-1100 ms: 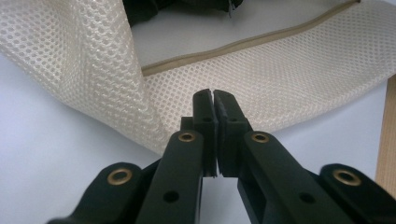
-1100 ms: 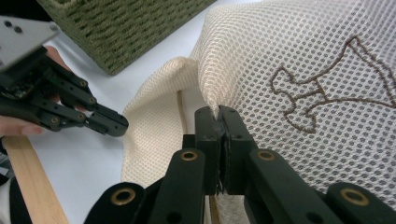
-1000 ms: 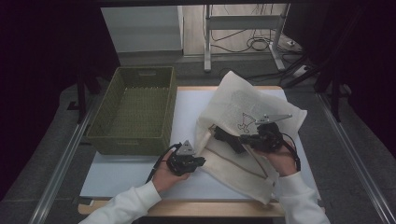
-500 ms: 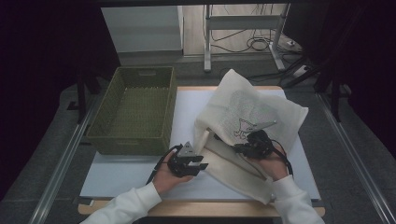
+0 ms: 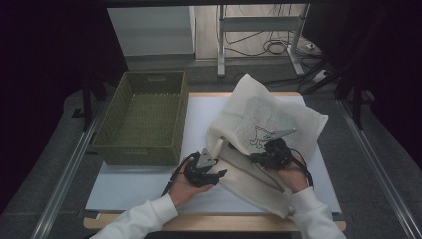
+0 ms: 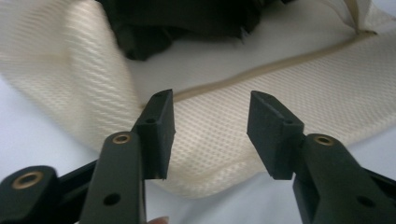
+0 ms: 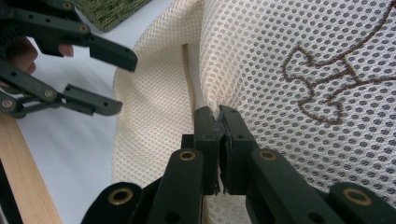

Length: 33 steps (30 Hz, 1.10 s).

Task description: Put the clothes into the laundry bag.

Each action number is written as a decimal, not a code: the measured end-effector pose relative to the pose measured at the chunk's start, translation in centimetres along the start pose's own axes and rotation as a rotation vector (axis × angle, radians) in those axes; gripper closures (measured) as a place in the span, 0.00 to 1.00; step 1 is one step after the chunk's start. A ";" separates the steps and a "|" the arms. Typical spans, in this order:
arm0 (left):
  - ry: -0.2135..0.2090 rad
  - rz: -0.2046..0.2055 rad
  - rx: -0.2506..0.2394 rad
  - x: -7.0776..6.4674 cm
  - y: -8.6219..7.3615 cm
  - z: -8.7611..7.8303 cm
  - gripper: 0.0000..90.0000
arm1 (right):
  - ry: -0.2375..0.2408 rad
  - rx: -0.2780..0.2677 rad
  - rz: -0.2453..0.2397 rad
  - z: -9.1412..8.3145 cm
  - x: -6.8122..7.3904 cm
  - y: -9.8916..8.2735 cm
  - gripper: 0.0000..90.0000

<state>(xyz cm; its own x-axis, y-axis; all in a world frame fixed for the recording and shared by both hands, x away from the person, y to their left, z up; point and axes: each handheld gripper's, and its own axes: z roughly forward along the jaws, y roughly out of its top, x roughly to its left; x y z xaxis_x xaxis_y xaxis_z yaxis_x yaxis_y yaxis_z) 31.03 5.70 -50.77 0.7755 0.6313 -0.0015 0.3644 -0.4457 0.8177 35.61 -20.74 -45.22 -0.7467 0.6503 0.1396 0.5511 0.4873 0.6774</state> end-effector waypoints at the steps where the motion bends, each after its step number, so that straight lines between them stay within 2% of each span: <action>1: 0.009 0.002 -0.007 0.1 0.0 -0.3 0.55 | 0.001 -0.002 0.001 -0.1 0.0 0.0 0.96; 5: 0.090 -0.013 -0.032 0.8 0.3 -0.6 0.50 | 0.006 -0.001 0.003 -0.1 -0.2 0.0 0.95; 7: 0.126 -0.024 -0.029 1.2 0.3 0.1 0.49 | 0.005 0.001 0.004 -0.1 -0.2 0.0 0.95; 10: 0.169 -0.044 0.009 2.0 0.4 1.6 0.48 | 0.001 0.002 0.003 0.1 -0.1 0.0 0.95; 12: 0.191 -0.067 0.022 2.5 0.4 2.4 0.52 | 0.000 0.004 0.002 0.1 -0.1 0.0 0.95; 14: 0.187 -0.085 0.044 3.0 0.2 2.7 0.62 | 0.002 0.001 0.003 0.1 -0.1 0.0 0.95; 16: 0.171 -0.099 0.051 3.3 0.0 2.5 0.77 | 0.005 0.000 0.003 0.0 -0.3 0.0 0.95; 19: 0.164 -0.101 0.046 3.4 -0.2 1.5 0.87 | 0.006 -0.002 0.007 -0.1 -0.4 -0.1 0.95; 23: 0.151 -0.111 0.047 3.5 -0.9 0.6 0.92 | 0.004 0.000 0.010 -0.1 -0.5 -0.1 0.95; 24: 0.147 -0.130 0.044 3.6 -1.2 0.3 0.93 | 0.004 0.001 0.011 0.0 -0.5 -0.1 0.95; 29: 0.123 -0.163 0.048 4.0 -2.1 -0.7 0.93 | 0.002 0.005 0.013 0.2 -0.6 -0.3 0.95; 33: 0.112 -0.152 0.067 3.5 -2.8 -0.9 0.92 | 0.003 0.013 0.013 0.3 -0.6 -0.5 0.94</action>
<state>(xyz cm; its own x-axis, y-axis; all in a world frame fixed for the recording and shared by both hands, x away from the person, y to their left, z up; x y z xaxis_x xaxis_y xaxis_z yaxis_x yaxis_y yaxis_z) 32.27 9.78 -52.53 0.6482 0.7595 -0.0554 0.5095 -0.3786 0.7727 35.92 -21.16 -45.88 -0.7406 0.6548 0.1510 0.5658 0.4863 0.6659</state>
